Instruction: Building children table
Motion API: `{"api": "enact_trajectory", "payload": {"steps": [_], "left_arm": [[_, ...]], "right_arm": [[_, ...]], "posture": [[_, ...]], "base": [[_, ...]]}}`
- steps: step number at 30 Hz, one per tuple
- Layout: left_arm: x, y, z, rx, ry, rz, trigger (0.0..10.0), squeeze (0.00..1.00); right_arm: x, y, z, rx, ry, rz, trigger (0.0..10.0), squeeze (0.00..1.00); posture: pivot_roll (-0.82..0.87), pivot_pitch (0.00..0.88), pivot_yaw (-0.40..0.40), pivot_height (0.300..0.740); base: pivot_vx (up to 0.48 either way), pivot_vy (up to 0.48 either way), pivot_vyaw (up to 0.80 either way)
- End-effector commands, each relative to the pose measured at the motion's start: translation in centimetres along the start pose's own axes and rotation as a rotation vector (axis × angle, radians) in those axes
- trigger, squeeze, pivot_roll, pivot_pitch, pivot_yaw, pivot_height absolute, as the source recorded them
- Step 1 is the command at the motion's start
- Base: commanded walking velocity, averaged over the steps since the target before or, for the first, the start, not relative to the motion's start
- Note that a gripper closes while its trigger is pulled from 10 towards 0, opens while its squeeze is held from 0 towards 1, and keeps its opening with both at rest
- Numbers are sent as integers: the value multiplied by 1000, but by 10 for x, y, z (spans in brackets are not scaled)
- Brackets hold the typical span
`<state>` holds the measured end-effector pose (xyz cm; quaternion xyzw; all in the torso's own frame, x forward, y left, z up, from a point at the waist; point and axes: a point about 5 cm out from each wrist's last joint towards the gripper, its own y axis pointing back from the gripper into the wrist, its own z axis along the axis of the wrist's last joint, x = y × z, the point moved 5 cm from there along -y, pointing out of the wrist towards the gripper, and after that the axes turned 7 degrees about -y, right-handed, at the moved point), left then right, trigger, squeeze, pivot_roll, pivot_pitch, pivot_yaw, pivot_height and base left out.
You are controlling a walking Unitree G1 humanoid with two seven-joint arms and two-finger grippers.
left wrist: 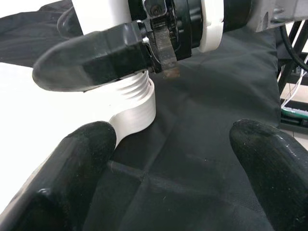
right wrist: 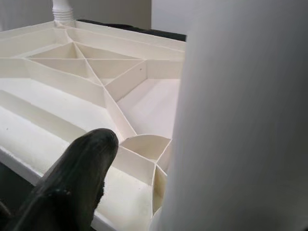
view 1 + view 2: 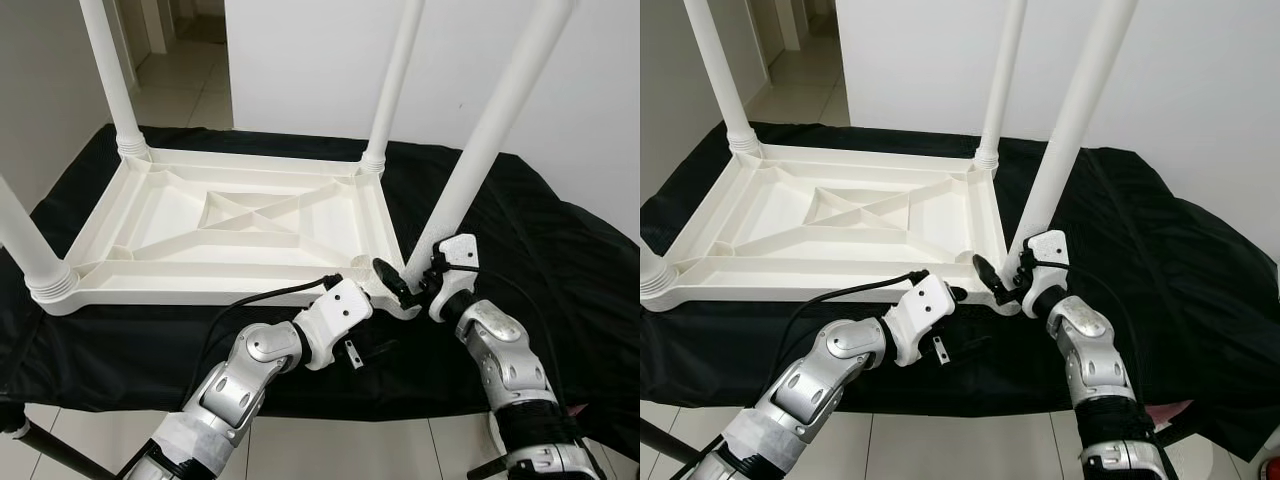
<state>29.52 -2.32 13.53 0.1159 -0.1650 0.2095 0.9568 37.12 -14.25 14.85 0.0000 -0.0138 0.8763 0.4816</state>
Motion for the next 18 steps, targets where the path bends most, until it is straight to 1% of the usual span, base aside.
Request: {"api": "enact_trajectory", "payload": {"steps": [1, 2, 4, 5, 9, 10, 14, 15, 16, 17, 18], "left_arm": [[-5, -1, 2, -2, -3, -31, 10000, 0], [-5, -1, 2, -3, -4, -31, 10000, 0], [-5, -1, 2, -3, -4, -31, 10000, 0], [-5, -1, 2, -3, -4, -30, 10000, 0], [-5, 0, 2, -1, -2, -27, 10000, 0], [-5, 0, 2, 0, -1, -27, 10000, 0], [-5, 0, 2, 0, -2, -29, 10000, 0], [-6, 0, 2, -1, -3, -31, 10000, 0], [-6, -1, 3, -2, -3, -33, 10000, 0], [-7, -1, 3, -2, -4, -36, 10000, 0], [-7, -1, 3, -2, -4, -36, 10000, 0]], "right_arm": [[12, -5, -7, 31, 6, 66, 9647, 0], [11, -7, -11, 58, 11, 72, 4510, 0], [9, -8, -14, 75, 12, 78, 4510, 0], [8, -8, -18, 91, 8, 84, 0, 0], [5, -7, -24, 122, -8, 88, 0, 0], [3, -6, -30, 134, -16, 97, 0, 0], [2, -5, -31, 134, -21, 93, 0, 0], [1, -4, -32, 133, -23, 81, 2549, 0], [-1, -4, -33, 128, -23, 70, 8431, 0], [-3, -5, -33, 125, -28, 36, 10000, 0], [-3, -5, -33, 125, -28, 36, 10000, 0]], "posture": [[73, 7, -47, 740], [73, 7, -47, 740], [73, 7, -47, 740], [82, 3, -50, 740], [82, 3, -50, 740], [81, 1, -47, 740], [78, 1, -44, 740], [75, 1, -43, 740], [74, 3, -42, 740], [74, 4, -45, 740], [74, 4, -45, 740]], "base": [[0, 0, 0], [0, 0, 0], [0, 0, 0], [0, 0, 0], [0, 0, 0], [0, 0, 0], [0, 0, 0], [0, 0, 0], [0, 0, 0], [0, 0, 0], [0, 0, 0]]}}
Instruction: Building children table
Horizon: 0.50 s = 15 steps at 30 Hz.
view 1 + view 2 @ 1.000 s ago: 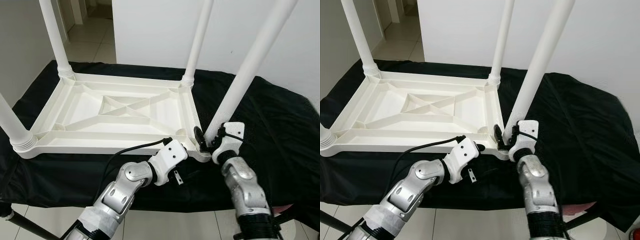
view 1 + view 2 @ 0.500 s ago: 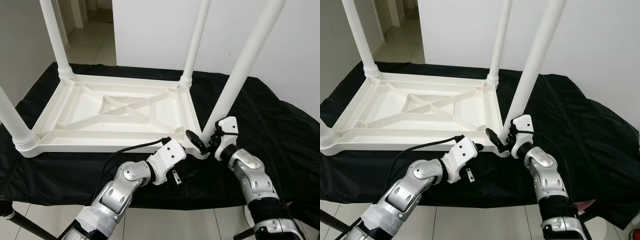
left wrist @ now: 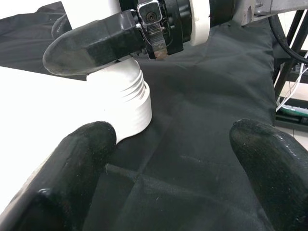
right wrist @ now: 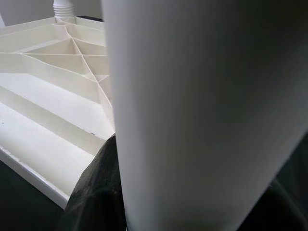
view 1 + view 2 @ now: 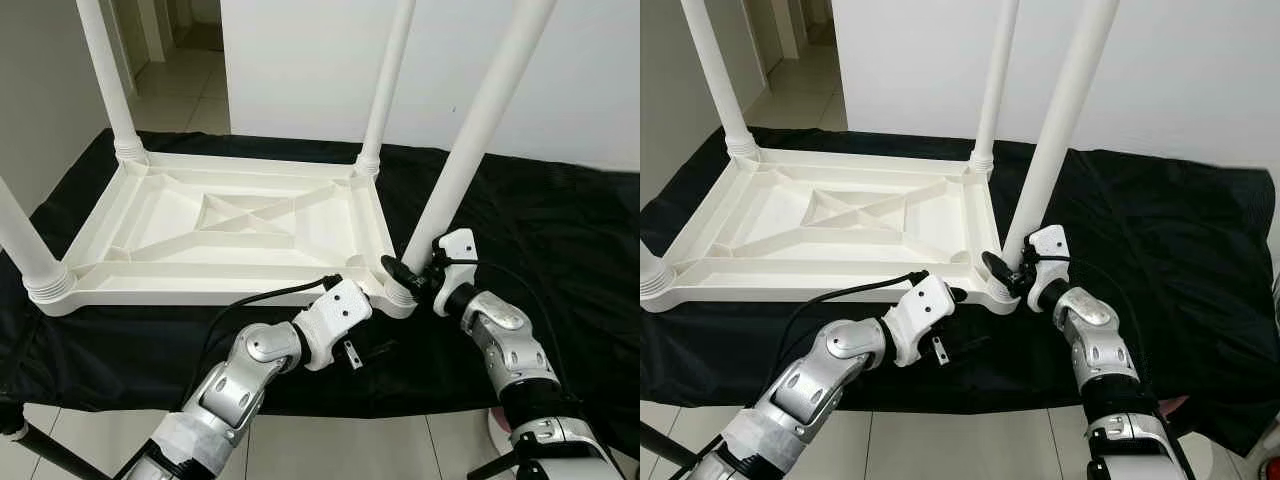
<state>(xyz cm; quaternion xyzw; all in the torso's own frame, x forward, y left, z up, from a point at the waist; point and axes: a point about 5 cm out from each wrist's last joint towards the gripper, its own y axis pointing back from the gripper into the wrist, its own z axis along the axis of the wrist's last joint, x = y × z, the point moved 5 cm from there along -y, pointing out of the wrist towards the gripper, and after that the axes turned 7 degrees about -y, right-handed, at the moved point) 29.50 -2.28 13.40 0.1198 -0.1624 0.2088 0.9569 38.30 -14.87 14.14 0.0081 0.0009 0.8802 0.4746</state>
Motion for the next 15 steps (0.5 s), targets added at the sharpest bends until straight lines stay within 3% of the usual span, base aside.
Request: {"api": "enact_trajectory", "payload": {"steps": [1, 6, 15], "left_arm": [[-7, -1, 4, -10, -8, -34, 10000, 0], [-5, -2, 3, -7, -13, -18, 10000, 0], [-6, -3, 4, -19, 7, -13, 10000, 0]], "right_arm": [[7, 0, -26, 90, -32, -2, 10000, 0], [1, -4, -28, 93, -76, -146, 10000, 0], [7, -2, -31, 53, -173, -371, 10000, 0]], "posture": [[74, 4, -45, 740], [73, 8, -49, 740], [70, 12, -57, 740]], "base": [[0, 0, 0], [0, 0, 0], [0, 0, 0]]}}
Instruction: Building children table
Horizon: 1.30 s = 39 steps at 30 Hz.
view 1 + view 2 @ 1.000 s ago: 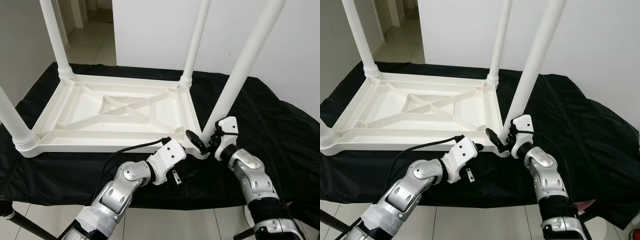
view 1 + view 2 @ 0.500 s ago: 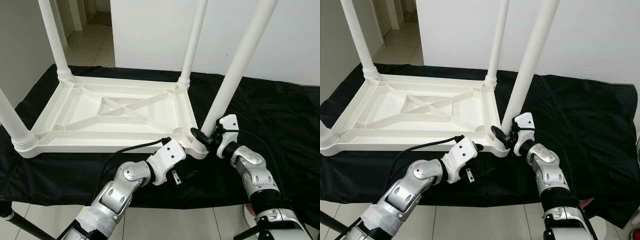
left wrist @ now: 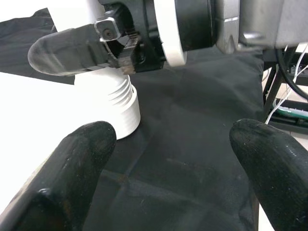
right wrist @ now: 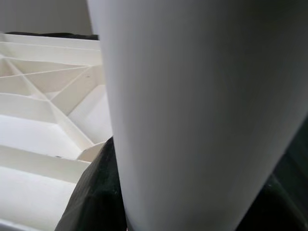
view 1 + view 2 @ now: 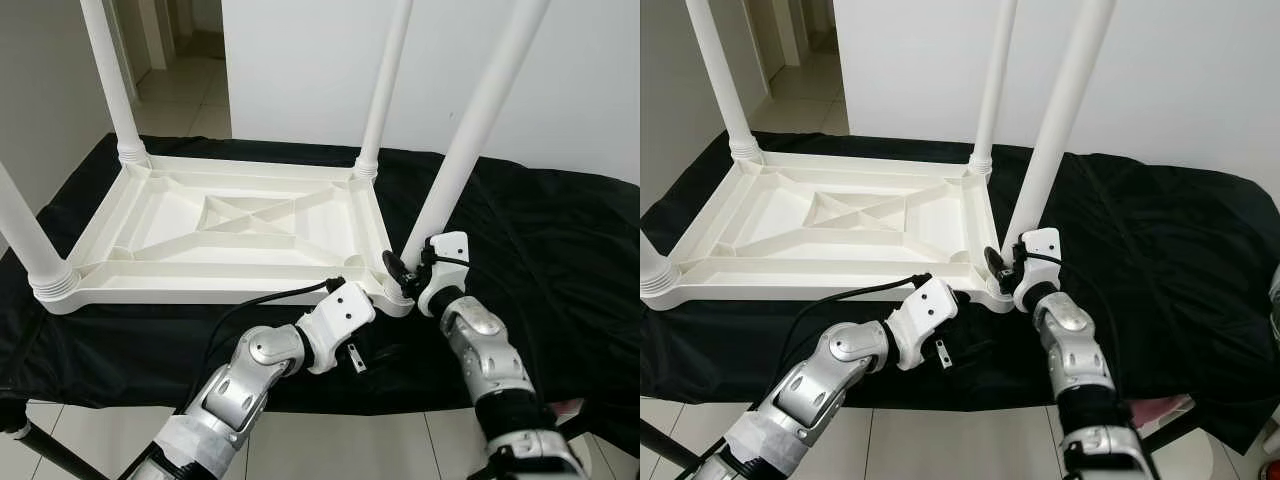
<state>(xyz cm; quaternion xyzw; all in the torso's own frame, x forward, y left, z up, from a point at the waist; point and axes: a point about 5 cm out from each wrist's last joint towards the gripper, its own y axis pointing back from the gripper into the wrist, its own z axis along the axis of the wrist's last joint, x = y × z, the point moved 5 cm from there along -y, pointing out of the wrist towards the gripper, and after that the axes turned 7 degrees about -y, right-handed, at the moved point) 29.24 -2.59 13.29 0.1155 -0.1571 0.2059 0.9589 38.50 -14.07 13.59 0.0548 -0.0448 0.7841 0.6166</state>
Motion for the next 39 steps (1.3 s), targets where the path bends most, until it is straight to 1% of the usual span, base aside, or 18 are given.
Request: {"api": "enact_trajectory", "payload": {"steps": [1, 2, 3, 4, 5, 7, 8, 10, 13, 18, 19, 25, 27, 31, 34, 35, 38, 39], "left_arm": [[-1, -1, 4, -11, -5, -4, 10000, 0], [-1, -1, 4, -11, -4, -2, 10000, 0], [-1, -1, 4, -11, -4, -2, 10000, 0], [-2, -1, 4, -11, -3, -2, 10000, 0], [-2, -1, 3, -10, -3, -1, 10000, 0], [-3, -2, 3, -11, -1, -2, 10000, 0], [-3, -2, 3, -11, -1, -2, 10000, 0], [-3, -2, 4, -13, 1, -2, 10000, 0], [-3, -2, 4, -13, 2, -2, 10000, 0], [-3, -2, 3, -13, 2, -3, 10000, 0], [-3, -2, 3, -13, 2, -2, 10000, 0], [-3, -2, 3, -13, 5, 1, 10000, 0], [-3, -2, 3, -12, 5, 1, 10000, 0], [-2, -2, 3, -12, 5, 2, 10000, 0], [-1, -2, 3, -11, 5, 4, 10000, 0], [-1, -2, 3, -11, 6, 4, 10000, 0], [-2, -2, 3, -10, 6, 3, 10000, 0], [-2, -2, 3, -10, 6, 3, 10000, 0]], "right_arm": [[-4, 7, -25, 86, -46, -94, 10000, 0], [-4, 10, -27, 81, -63, -151, 10000, 0], [-4, 10, -27, 81, -63, -151, 10000, 0], [-4, 14, -27, 72, -75, -203, 10000, 0], [-1, 18, -28, 55, -92, -253, 10000, 0], [6, 23, -27, 36, -121, -301, 10000, 0], [6, 23, -27, 36, -121, -301, 10000, 0], [14, 27, -25, 24, -130, -319, 10000, 0], [17, 28, -26, 29, -132, -313, 10000, 0], [12, 29, -25, 37, -130, -329, 10000, 0], [12, 29, -24, 36, -133, -332, 10000, 1000], [14, 29, -20, 23, -140, -301, 10000, 1000], [6, 29, -20, 23, -129, -288, 10000, 1000], [0, 29, -19, 23, -118, -283, 10000, 1000], [-3, 27, -13, 7, -98, -250, 10000, 1000], [-3, 25, -9, -3, -83, -210, 10000, 0], [-7, 21, -1, -15, -47, -124, 10000, 0], [-7, 21, -1, -15, -47, -124, 10000, 0]], "posture": [[70, 10, -59, 740], [69, 12, -62, 740], [69, 12, -62, 740], [69, 12, -62, 740], [66, 14, -63, 740], [64, 14, -64, 740], [64, 14, -64, 740], [65, 14, -65, 740], [64, 14, -65, 740], [63, 13, -69, 740], [64, 15, -71, 740], [62, 18, -72, 740], [62, 19, -72, 740], [63, 20, -73, 740], [62, 22, -72, 740], [61, 24, -73, 740], [60, 27, -72, 740], [60, 27, -72, 740]], "base": [[0, 0, 0], [0, 0, 0], [0, 0, 0], [0, 0, 0], [0, 0, 0], [0, 0, 0], [0, 0, 0], [0, 0, 0], [0, 0, 0], [0, 0, 0], [0, 0, 0], [0, 0, 0], [0, 0, 0], [0, 0, 0], [0, 0, 0], [0, 0, 0], [0, 0, 0], [0, 0, 0]]}}
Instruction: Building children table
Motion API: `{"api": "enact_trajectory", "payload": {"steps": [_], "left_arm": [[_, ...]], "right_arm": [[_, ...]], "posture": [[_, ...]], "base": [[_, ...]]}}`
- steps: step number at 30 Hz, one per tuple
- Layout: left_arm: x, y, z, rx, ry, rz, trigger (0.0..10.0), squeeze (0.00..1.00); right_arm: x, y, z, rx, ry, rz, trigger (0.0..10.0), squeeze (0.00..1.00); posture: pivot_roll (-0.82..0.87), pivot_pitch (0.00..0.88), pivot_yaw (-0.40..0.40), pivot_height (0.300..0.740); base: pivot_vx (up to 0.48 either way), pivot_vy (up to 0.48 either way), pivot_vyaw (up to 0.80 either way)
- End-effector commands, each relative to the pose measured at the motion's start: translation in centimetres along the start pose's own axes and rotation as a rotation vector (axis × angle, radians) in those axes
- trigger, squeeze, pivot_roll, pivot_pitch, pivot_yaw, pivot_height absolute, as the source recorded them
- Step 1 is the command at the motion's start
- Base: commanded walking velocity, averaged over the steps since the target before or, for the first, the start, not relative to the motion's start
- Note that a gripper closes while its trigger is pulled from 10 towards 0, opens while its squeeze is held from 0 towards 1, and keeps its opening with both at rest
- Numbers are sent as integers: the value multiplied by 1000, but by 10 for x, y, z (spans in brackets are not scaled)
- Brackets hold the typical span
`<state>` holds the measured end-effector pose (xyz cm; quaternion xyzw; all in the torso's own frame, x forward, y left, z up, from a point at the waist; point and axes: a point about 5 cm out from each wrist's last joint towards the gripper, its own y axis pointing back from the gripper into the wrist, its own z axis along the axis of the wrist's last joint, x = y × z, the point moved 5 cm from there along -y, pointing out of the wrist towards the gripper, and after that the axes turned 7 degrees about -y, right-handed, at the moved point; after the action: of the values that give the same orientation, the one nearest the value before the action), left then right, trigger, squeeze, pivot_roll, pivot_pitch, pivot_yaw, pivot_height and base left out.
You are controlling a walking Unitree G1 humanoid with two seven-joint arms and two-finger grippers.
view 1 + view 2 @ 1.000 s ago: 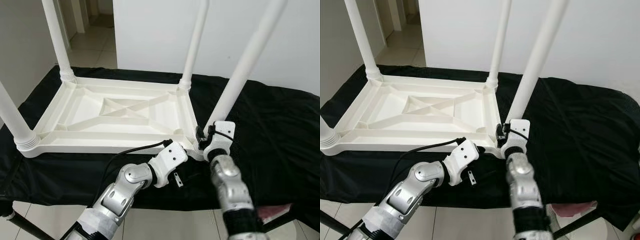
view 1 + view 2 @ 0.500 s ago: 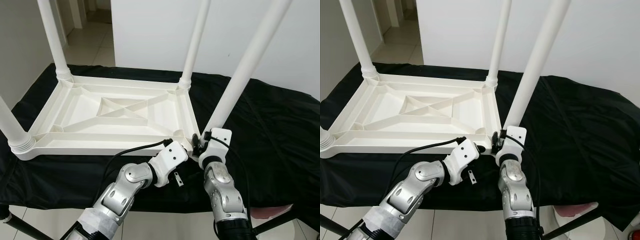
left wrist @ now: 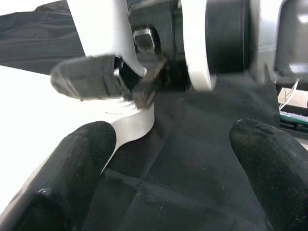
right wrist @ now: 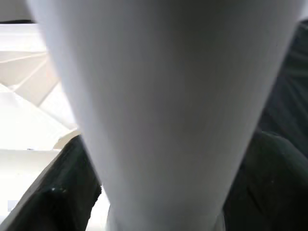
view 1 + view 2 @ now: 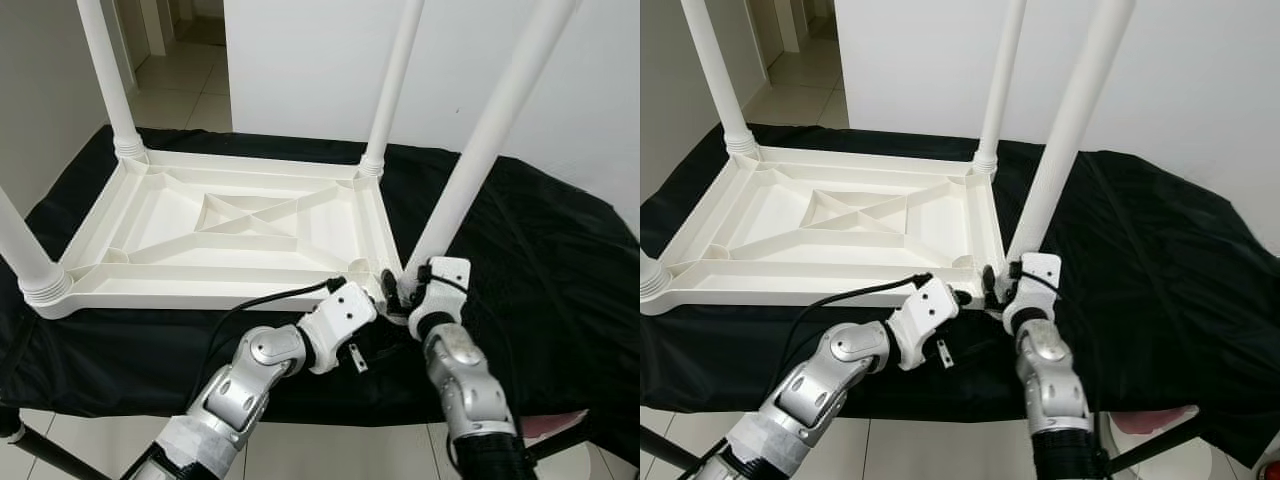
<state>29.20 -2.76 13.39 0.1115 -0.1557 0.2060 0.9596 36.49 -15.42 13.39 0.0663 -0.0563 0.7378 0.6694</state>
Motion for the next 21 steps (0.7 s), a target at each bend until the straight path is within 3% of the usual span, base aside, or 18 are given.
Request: {"api": "enact_trajectory", "payload": {"steps": [1, 6, 8, 15, 16, 18, 19, 20, 21], "left_arm": [[-1, -1, 1, -3, 1, 3, 10000, 0], [1, -1, 2, -2, -1, 5, 10000, 0], [1, -1, 1, -1, -2, 4, 10000, 0], [1, -2, 2, -1, -5, 2, 10000, 0], [2, -2, 2, -2, -6, 3, 10000, 0], [2, -2, 2, -2, -6, 3, 10000, 0], [3, -2, 3, -2, -8, 7, 10000, 0], [4, -2, 3, -2, -8, 9, 10000, 0], [4, -1, 3, -1, -8, 12, 10000, 0]], "right_arm": [[0, -2, 0, 1, -4, 30, 10000, 0], [-5, -7, 8, -11, 36, 105, 10000, 0], [-4, -10, 5, 4, 119, 190, 10000, 0], [2, -15, -2, 37, 192, 303, 10000, 0], [5, -17, -5, 53, 194, 335, 8784, 0], [5, -17, -5, 53, 194, 335, 8784, 0], [10, -19, -11, 85, 202, 388, 1255, 0], [12, -20, -13, 95, 201, 404, 1255, 0], [13, -19, -15, 103, 196, 419, 0, 0]], "posture": [[60, 27, -72, 740], [58, 32, -70, 740], [56, 34, -65, 740], [55, 36, -61, 740], [59, 37, -61, 740], [59, 37, -61, 740], [69, 35, -66, 740], [69, 35, -66, 740], [71, 35, -67, 740]], "base": [[0, 0, 0], [0, 0, 0], [0, 0, 0], [0, 0, 0], [0, 0, 0], [0, 0, 0], [0, 0, 0], [0, 0, 0], [0, 0, 0]]}}
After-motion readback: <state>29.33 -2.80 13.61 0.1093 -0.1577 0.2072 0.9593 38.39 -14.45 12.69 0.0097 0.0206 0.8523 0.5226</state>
